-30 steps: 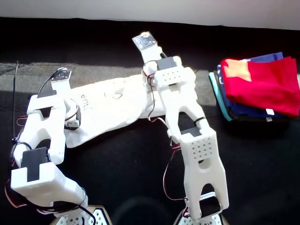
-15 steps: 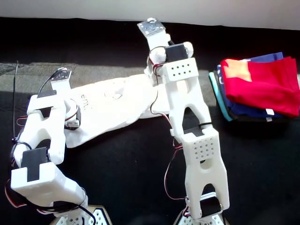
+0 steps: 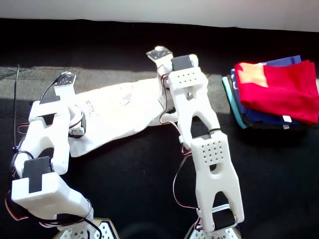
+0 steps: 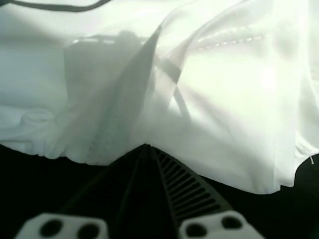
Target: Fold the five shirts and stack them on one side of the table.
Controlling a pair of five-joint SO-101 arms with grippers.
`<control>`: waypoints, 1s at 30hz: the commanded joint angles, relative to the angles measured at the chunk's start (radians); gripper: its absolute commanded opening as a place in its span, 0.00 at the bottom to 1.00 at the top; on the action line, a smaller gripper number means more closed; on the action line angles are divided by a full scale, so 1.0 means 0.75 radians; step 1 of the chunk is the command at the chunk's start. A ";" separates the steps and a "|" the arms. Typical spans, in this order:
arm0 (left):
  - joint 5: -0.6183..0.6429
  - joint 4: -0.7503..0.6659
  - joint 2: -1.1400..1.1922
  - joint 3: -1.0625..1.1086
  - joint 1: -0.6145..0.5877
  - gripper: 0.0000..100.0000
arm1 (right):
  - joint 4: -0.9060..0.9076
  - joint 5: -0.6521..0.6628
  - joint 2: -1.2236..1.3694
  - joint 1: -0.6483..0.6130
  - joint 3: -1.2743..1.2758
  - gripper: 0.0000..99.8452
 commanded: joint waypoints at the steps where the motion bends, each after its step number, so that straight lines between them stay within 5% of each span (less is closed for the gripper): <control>1: 0.004 -0.031 0.009 -0.011 -0.028 0.01 | -0.017 0.008 0.003 -0.007 -0.083 0.01; 14: 0.004 -0.031 0.011 -0.011 -0.028 0.01 | -0.034 0.006 0.169 -0.183 -0.412 0.01; 30: 0.004 -0.031 0.011 -0.009 -0.028 0.01 | -0.185 0.004 0.267 -0.189 -0.684 0.01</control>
